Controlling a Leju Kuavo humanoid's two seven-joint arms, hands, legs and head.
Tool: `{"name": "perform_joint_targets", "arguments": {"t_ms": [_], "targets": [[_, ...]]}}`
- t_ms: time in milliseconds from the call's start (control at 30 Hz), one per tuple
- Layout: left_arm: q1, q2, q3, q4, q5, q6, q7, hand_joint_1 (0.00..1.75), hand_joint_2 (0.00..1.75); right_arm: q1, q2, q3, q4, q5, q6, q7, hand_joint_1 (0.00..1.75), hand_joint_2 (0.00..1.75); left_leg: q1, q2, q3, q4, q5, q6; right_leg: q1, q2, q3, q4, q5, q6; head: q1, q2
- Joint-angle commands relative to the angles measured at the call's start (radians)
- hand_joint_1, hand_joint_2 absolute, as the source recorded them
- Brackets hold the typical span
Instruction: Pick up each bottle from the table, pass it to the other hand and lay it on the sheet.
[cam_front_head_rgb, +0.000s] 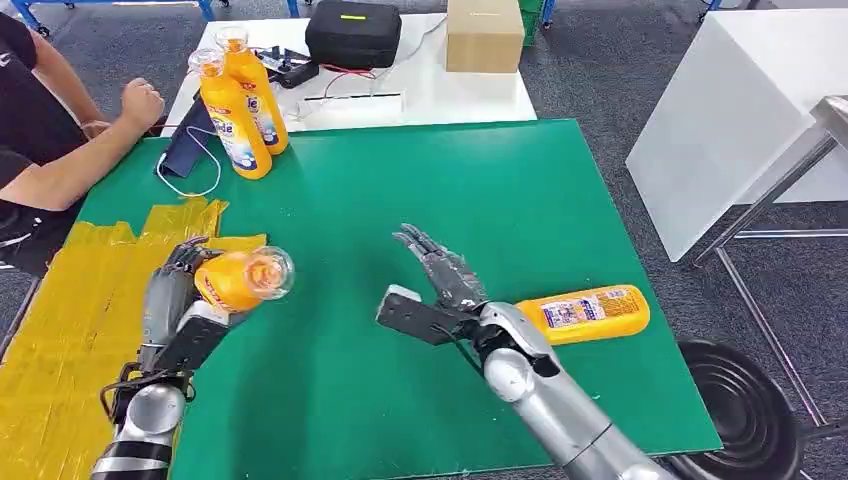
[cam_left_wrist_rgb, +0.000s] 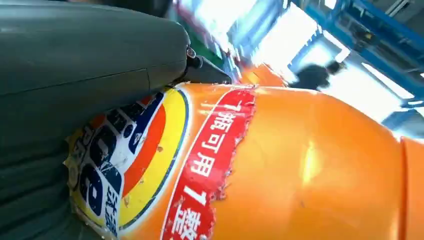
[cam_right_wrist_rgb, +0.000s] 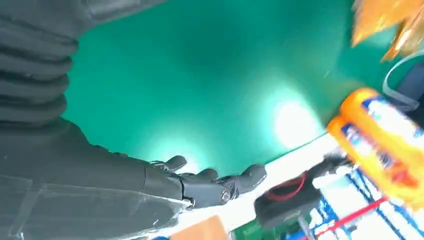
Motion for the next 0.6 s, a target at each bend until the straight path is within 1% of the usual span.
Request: {"name": "perform_joint_targets", "arguments": {"t_ms": [33, 67, 167, 233, 300, 367, 400, 567, 600], "targets": [[0.019, 0.089, 0.023, 0.145, -0.126, 0.081, 0.031, 1.75, 1.75, 0.029, -0.146, -0.09, -0.146, -0.028, 0.027, -0.011, 0.0, 0.0, 0.0, -0.001, 0.002, -0.001, -0.001, -0.001, 0.0, -0.001, 0.002, -0.001, -0.001, 0.0, 0.0, 0.0], [0.015, 0.086, 0.021, 0.145, -0.126, 0.078, 0.032, 1.75, 1.75, 0.03, -0.141, -0.088, -0.148, -0.026, 0.025, -0.011, 0.0, 0.0, 0.001, -0.001, 0.003, 0.0, -0.002, -0.001, 0.001, -0.001, 0.004, -0.001, -0.002, 0.0, 0.0, 0.0], [0.01, 0.084, 0.019, 0.143, -0.126, 0.076, 0.032, 1.75, 1.75, 0.03, -0.136, -0.086, -0.147, -0.026, 0.026, -0.011, 0.0, 0.0, 0.0, -0.002, 0.0, 0.0, 0.0, -0.001, 0.0, -0.001, 0.0, 0.0, -0.001, 0.0, 0.0, 0.0], [0.01, 0.084, 0.019, 0.143, -0.126, 0.076, 0.032, 1.75, 1.75, 0.03, -0.136, -0.086, -0.147, -0.026, 0.026, -0.011, 0.0, 0.0, 0.001, -0.002, 0.001, 0.0, -0.001, -0.001, 0.001, -0.001, 0.001, 0.0, -0.001, -0.001, 0.0, 0.0], [0.021, 0.112, 0.006, 0.168, -0.268, 0.115, 0.105, 1.75, 1.75, 0.032, -0.164, -0.086, -0.162, -0.027, 0.025, -0.012, 0.0, 0.0, 0.002, -0.002, 0.002, 0.001, -0.002, -0.002, 0.002, -0.001, 0.003, 0.0, -0.001, -0.001, 0.0, 0.0], [0.026, 0.147, -0.002, 0.236, -0.326, 0.11, 0.129, 1.75, 1.75, 0.049, -0.215, -0.108, -0.202, -0.039, 0.029, -0.014, 0.0, 0.0, 0.001, -0.001, 0.002, 0.0, -0.001, -0.001, 0.001, 0.0, 0.002, -0.001, -0.001, -0.001, 0.0, 0.0], [0.028, 0.161, -0.006, 0.268, -0.356, 0.115, 0.139, 1.75, 1.75, 0.055, -0.238, -0.118, -0.217, -0.049, 0.04, -0.019, 0.0, 1.75, 0.0, -0.001, 0.002, -0.001, -0.001, -0.001, 0.0, -0.001, 0.002, -0.001, -0.001, 0.0, 0.0, 0.0], [0.0, 0.198, -0.024, 0.422, -0.386, 0.093, 0.132, 1.75, 1.75, 0.085, -0.354, -0.175, -0.265, -0.072, 0.1, -0.033, 0.0, 1.75, 0.001, -0.005, 0.004, -0.001, -0.002, -0.001, 0.001, -0.004, 0.006, -0.001, -0.003, 0.0, 0.0, 0.0], [-0.005, 0.2, -0.028, 0.439, -0.384, 0.089, 0.13, 1.75, 1.75, 0.092, -0.374, -0.182, -0.27, -0.071, 0.111, -0.033, 0.0, 1.75, 0.0, -0.004, 0.002, -0.001, 0.0, -0.001, 0.0, -0.003, 0.003, -0.001, -0.001, 0.0, 0.0, 0.0]]}}
